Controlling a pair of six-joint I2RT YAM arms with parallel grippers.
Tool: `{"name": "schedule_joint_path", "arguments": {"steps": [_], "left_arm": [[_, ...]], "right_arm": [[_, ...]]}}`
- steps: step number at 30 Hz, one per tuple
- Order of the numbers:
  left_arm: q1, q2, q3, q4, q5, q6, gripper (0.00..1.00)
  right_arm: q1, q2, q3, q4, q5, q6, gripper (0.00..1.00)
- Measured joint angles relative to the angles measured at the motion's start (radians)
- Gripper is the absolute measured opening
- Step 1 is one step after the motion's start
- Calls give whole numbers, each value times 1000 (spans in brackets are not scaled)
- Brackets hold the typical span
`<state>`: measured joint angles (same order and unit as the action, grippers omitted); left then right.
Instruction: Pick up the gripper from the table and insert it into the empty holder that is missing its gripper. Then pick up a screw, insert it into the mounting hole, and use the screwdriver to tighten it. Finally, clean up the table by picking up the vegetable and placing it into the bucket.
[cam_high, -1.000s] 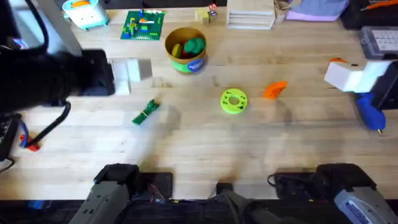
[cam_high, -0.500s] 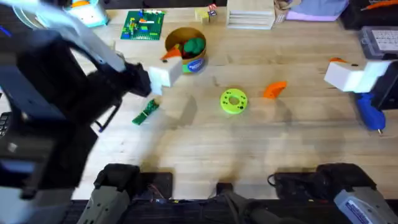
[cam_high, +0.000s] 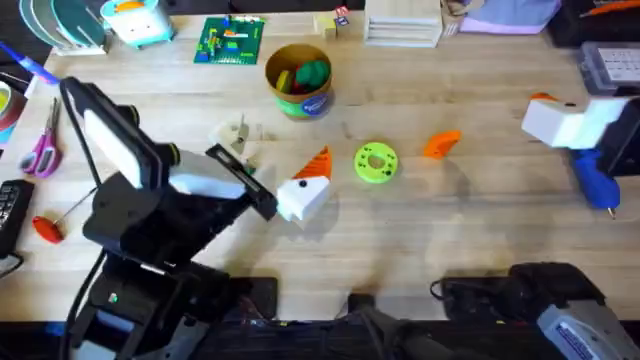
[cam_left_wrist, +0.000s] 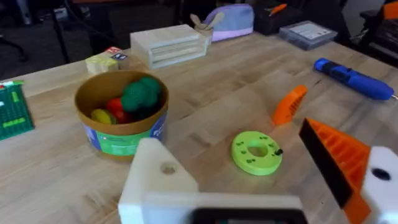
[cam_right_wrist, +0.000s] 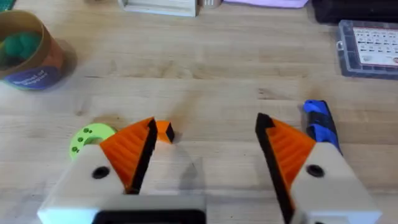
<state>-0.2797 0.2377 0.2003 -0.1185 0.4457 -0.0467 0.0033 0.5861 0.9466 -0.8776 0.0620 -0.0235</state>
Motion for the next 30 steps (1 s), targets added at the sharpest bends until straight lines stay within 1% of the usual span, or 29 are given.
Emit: {"name": "schedule_joint_path", "arguments": {"steps": [13, 18, 22, 25, 30], "left_arm": [[-123, -219, -108, -13, 4, 0, 993], [-182, -232, -159, -10, 4, -1, 993], [-231, -233, -160, -5, 4, -1, 993], [-250, -232, -160, -5, 5, -1, 993], [-251, -232, -160, -5, 5, -1, 993]], "right_arm": [[0, 0, 0, 0, 0, 0, 992], [0, 0, 0, 0, 0, 0, 992], [0, 0, 0, 0, 0, 0, 992], [0, 0, 0, 0, 0, 0, 992], [0, 0, 0, 0, 0, 0, 992]]}}
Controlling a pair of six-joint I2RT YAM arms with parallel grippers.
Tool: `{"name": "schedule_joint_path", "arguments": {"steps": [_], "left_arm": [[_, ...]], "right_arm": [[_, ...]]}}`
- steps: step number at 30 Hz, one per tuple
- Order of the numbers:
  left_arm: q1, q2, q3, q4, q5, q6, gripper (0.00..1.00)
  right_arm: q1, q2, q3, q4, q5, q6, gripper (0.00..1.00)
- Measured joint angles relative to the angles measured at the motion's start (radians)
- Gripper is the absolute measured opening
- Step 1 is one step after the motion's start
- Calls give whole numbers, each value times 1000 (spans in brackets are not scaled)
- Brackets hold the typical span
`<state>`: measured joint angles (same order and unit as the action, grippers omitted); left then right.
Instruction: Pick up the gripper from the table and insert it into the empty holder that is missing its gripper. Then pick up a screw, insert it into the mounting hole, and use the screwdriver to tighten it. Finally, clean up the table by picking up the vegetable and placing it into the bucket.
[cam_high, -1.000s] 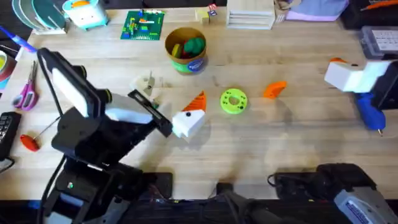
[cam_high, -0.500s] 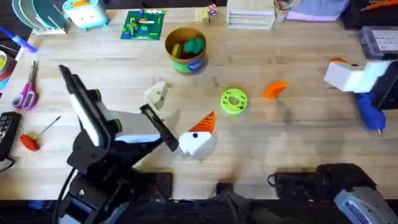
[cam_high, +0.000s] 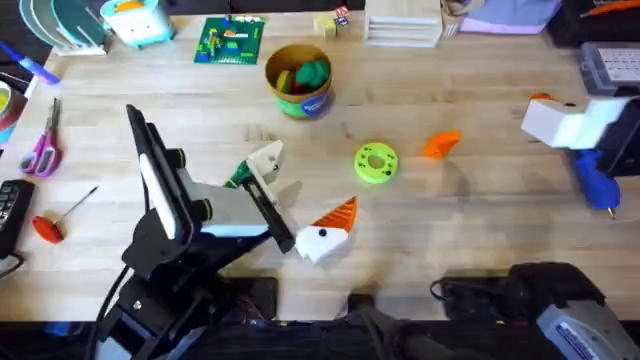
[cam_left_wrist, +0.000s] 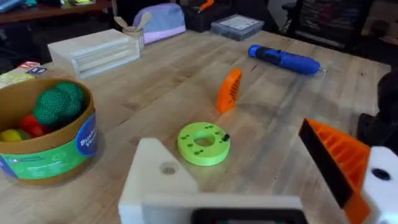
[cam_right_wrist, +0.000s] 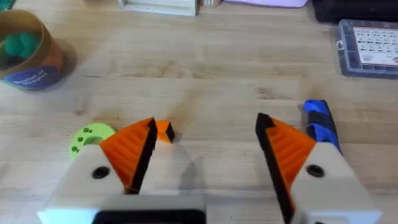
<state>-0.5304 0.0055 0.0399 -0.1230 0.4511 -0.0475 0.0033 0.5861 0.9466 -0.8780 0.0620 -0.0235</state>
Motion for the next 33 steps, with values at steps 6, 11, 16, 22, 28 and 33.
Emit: {"name": "schedule_joint_path", "arguments": {"steps": [6, 11, 16, 22, 28, 33], "left_arm": [[0, 0, 0, 0, 0, 0, 993], [0, 0, 0, 0, 0, 0, 993], [0, 0, 0, 0, 0, 0, 993], [0, 0, 0, 0, -1, 0, 993], [0, 0, 0, 1, -1, 0, 993], [0, 0, 0, 0, -1, 0, 993]], "right_arm": [[0, 0, 0, 0, 0, 0, 992], [0, 0, 0, 0, 0, 0, 992], [0, 0, 0, 0, 0, 0, 992], [0, 0, 0, 0, 0, 0, 992], [0, 0, 0, 9, -8, 0, 992], [0, 0, 0, 2, -59, 0, 992]]}}
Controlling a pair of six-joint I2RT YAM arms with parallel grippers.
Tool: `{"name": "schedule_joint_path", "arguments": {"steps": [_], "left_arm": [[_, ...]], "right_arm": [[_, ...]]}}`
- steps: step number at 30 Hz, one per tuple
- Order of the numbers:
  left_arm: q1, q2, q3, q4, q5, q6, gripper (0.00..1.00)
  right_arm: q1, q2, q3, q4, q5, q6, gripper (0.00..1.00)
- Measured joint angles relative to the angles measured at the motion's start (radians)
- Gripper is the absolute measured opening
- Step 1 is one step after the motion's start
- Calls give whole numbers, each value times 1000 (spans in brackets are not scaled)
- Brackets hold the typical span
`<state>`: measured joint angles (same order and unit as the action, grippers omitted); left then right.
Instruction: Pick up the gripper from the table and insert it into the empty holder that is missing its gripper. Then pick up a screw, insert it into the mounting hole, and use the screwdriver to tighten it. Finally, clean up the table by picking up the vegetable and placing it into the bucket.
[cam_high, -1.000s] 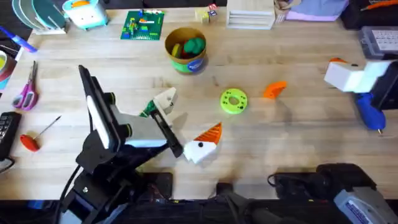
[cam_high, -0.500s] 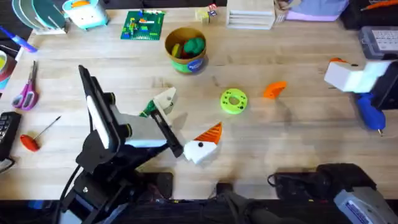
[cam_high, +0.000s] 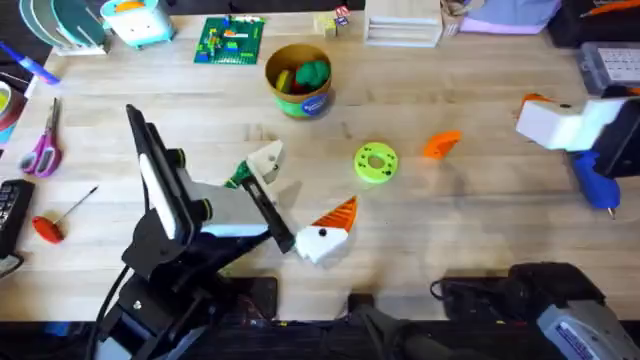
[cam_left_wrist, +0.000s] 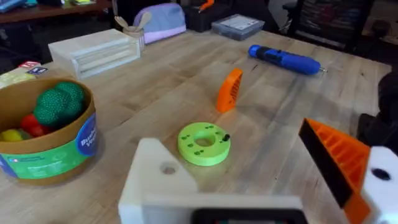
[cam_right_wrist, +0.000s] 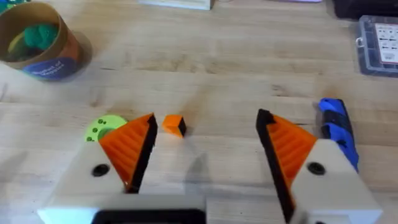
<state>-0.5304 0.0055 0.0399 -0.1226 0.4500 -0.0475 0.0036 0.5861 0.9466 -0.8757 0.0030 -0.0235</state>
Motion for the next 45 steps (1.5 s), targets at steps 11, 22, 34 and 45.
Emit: {"name": "schedule_joint_path", "arguments": {"steps": [11, 22, 34, 45], "left_arm": [[0, 0, 0, 0, 0, 0, 993], [0, 0, 0, 0, 0, 0, 993], [0, 0, 0, 0, 0, 0, 993], [0, 0, 0, 0, 0, 0, 993]], "right_arm": [[21, 244, 1, -133, -169, -232, 992], [21, 520, 1, -42, -184, -450, 992], [23, 700, 1, 52, -185, -637, 991], [23, 818, 1, 121, -185, -662, 686]]}}
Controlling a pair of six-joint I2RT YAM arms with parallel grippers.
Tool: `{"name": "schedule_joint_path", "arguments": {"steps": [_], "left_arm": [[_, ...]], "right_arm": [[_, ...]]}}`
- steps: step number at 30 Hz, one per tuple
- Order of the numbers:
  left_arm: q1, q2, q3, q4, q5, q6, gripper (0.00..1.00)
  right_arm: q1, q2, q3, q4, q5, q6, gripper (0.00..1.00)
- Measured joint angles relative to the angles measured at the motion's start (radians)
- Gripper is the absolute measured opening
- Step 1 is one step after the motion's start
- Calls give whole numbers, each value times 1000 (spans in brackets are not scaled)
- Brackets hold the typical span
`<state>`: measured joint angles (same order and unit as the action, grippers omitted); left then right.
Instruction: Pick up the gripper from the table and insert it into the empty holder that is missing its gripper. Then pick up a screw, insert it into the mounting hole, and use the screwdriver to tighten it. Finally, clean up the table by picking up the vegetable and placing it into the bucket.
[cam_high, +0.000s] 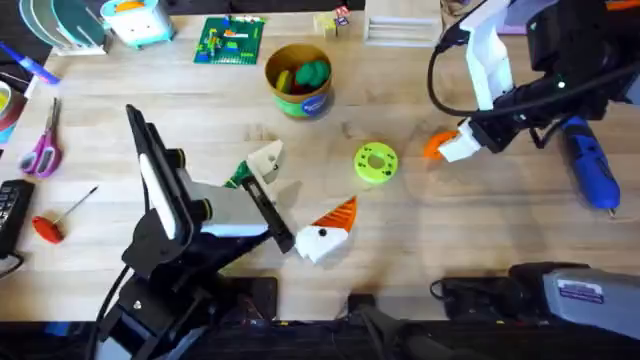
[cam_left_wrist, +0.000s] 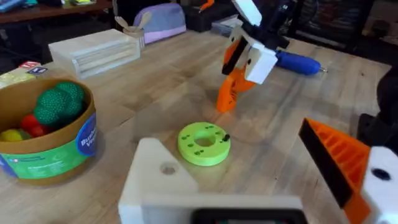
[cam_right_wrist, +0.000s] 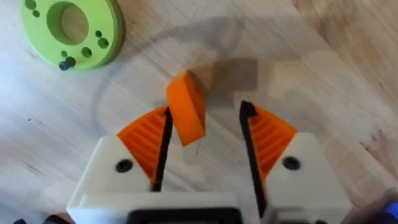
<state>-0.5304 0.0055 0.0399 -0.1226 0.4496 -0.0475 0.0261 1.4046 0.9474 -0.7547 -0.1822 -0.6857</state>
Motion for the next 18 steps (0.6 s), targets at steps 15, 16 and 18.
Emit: {"name": "schedule_joint_path", "arguments": {"steps": [15, 16, 18], "left_arm": [[0, 0, 0, 0, 0, 0, 993], [0, 0, 0, 0, 0, 0, 993], [0, 0, 0, 0, 0, 0, 993]], "right_arm": [[0, -7, 0, 13, -3, -3, 13], [0, -18, 0, 5, -3, -2, 13], [0, -48, 3, -26, -3, 11, 13]]}}
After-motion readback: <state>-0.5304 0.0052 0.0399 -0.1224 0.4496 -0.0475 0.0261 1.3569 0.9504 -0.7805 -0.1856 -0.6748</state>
